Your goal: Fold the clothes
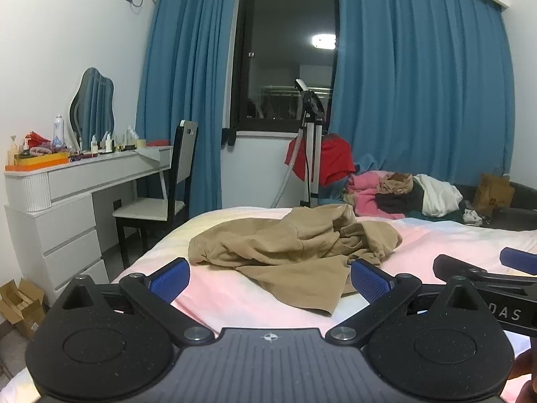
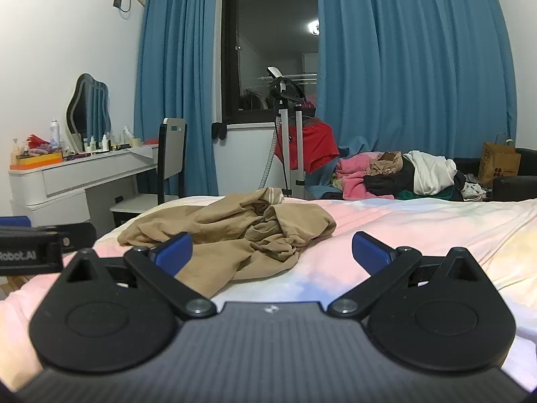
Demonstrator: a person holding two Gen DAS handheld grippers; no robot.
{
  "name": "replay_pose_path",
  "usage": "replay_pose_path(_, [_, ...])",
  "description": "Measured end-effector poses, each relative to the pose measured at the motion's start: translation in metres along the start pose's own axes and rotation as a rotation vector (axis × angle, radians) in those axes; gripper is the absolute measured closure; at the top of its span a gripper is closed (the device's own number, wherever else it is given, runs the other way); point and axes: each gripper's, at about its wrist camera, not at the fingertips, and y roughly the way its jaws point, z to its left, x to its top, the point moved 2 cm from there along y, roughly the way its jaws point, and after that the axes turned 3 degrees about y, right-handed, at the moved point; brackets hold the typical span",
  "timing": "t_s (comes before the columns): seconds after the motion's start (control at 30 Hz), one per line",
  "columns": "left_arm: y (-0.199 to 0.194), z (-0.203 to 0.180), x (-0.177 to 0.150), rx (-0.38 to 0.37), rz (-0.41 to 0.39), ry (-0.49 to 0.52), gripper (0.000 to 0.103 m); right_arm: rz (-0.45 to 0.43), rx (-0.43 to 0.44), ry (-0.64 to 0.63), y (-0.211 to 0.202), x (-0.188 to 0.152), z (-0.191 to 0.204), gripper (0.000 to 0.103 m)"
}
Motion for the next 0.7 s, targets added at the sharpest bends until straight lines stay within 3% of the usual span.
replay_pose_path(0.17, [0.001, -0.009, -0.003, 0.013, -0.024, 0.051, 0.000, 0.006, 0.000, -0.003, 0.002, -0.001, 0.000, 0.000])
replay_pose_path(0.7, [-0.014, -0.003, -0.002, -0.016, -0.025, 0.018, 0.000, 0.015, -0.005, 0.007, 0.001, 0.000, 0.000, 0.000])
